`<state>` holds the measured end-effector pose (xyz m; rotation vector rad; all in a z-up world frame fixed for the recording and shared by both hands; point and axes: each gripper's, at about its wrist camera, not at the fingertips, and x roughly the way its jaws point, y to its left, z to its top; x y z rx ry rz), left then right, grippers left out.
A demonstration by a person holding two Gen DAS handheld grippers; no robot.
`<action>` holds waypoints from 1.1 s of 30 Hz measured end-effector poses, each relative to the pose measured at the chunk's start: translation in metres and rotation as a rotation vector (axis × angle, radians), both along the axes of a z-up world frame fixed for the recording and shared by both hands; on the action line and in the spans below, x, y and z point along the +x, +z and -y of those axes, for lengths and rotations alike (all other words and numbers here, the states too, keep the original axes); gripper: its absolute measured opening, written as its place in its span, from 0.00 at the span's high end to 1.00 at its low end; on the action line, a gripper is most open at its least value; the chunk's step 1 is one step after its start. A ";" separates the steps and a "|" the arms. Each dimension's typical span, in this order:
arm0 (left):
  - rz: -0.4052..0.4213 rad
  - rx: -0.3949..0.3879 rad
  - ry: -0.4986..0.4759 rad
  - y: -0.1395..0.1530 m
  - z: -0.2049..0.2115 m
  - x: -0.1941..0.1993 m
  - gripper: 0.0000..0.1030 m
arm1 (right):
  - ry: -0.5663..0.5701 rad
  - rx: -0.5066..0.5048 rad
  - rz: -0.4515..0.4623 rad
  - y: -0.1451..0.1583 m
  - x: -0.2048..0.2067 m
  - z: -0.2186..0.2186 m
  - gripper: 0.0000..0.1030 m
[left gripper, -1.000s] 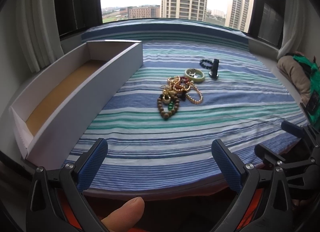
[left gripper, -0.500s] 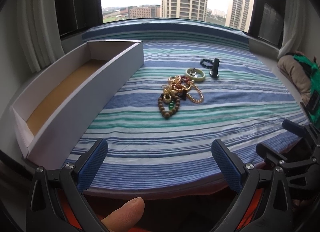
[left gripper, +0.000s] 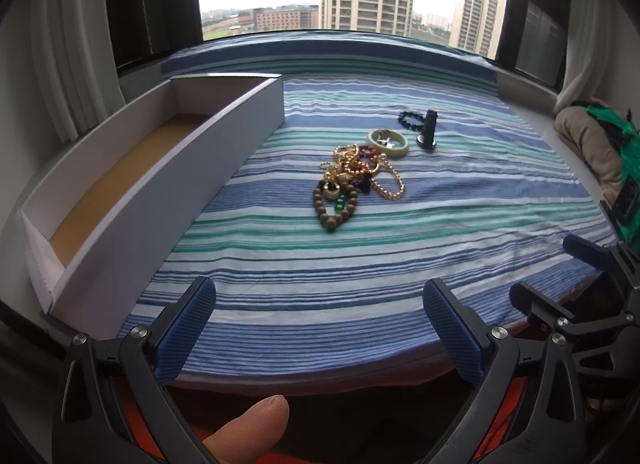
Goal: Organize jewelry
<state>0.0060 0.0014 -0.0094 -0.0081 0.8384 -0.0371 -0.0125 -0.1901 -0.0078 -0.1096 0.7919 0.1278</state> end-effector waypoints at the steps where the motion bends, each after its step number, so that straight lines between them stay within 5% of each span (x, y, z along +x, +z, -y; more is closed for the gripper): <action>1: -0.002 0.000 0.000 -0.001 0.000 0.000 0.00 | 0.001 0.001 -0.001 0.000 -0.001 0.001 0.04; 33: -0.029 0.008 -0.001 -0.007 0.002 0.000 0.00 | 0.005 0.008 -0.006 -0.001 -0.005 0.001 0.04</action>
